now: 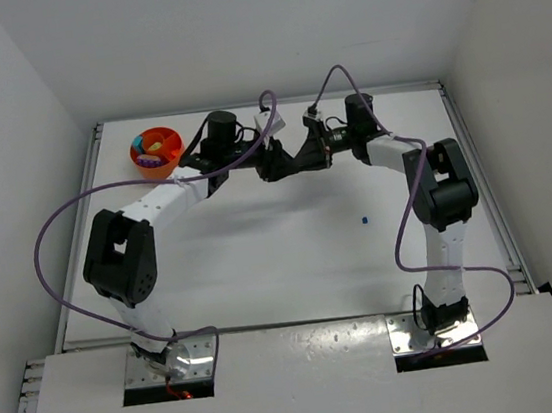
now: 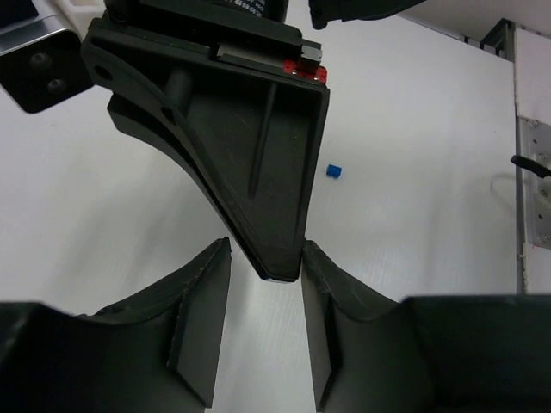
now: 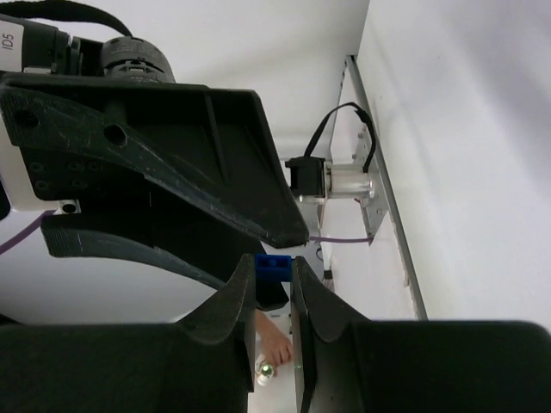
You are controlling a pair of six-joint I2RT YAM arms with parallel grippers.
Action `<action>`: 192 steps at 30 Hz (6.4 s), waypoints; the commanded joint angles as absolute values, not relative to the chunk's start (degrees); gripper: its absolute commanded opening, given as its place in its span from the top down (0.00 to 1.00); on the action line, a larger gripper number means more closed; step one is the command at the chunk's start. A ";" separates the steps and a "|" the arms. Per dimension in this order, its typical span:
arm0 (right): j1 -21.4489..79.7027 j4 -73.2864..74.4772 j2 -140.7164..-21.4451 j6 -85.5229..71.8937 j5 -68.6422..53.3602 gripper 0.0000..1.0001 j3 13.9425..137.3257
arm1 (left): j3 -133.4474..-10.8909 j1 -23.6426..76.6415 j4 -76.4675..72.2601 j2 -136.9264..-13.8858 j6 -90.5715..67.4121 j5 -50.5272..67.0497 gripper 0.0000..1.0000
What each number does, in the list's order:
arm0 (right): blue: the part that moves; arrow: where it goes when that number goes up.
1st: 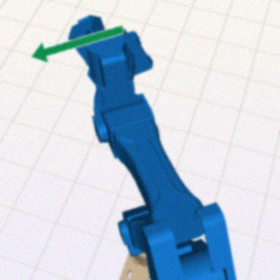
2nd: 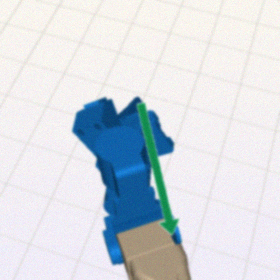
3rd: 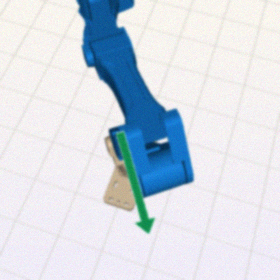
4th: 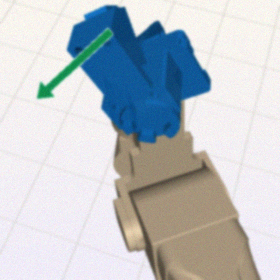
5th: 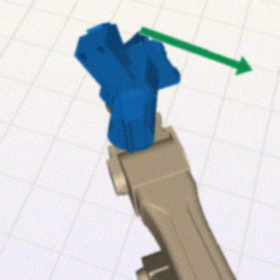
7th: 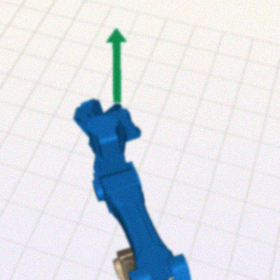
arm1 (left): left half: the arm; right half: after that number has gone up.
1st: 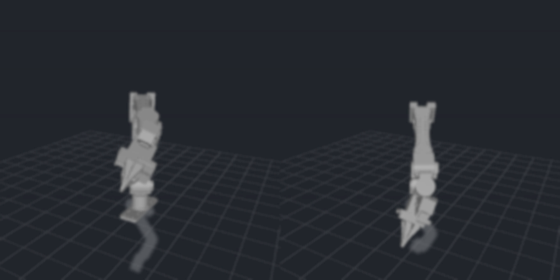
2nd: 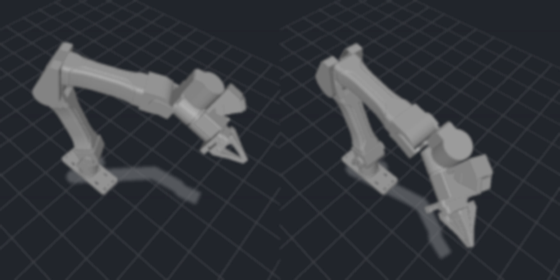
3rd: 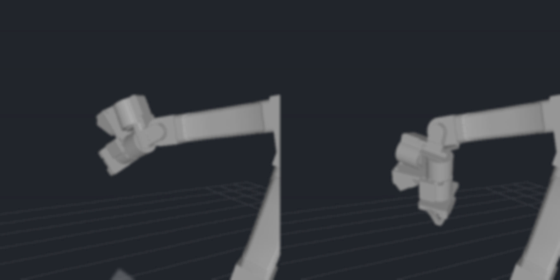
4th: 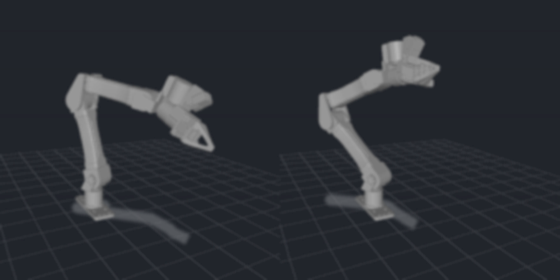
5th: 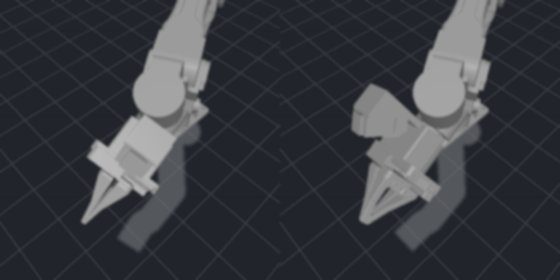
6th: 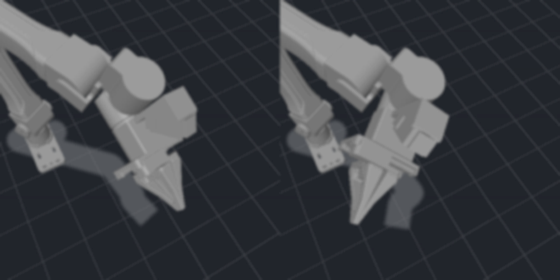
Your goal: Sort the legos into containers by color
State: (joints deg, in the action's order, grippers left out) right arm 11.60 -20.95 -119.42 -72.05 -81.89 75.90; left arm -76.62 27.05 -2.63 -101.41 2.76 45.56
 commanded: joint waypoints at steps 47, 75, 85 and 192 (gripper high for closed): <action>-6.51 40.78 -102.05 -1.24 -33.94 0.10 78.67 | -80.78 14.94 41.04 -105.39 15.83 17.51 0.49; -5.98 40.78 -103.01 1.05 -35.42 0.09 78.31 | -73.39 1.93 41.75 -108.19 11.42 5.63 0.47; -5.98 41.31 -103.54 1.58 -34.90 0.09 78.31 | -73.39 1.93 41.75 -110.13 13.79 5.63 0.53; -6.50 33.23 -103.97 -9.04 -14.16 0.07 78.06 | -103.81 20.10 38.22 -112.59 29.60 35.50 0.56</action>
State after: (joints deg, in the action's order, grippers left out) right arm -3.99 37.32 -106.74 -3.29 -19.20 79.64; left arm -107.33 8.88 31.48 -117.08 17.17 26.17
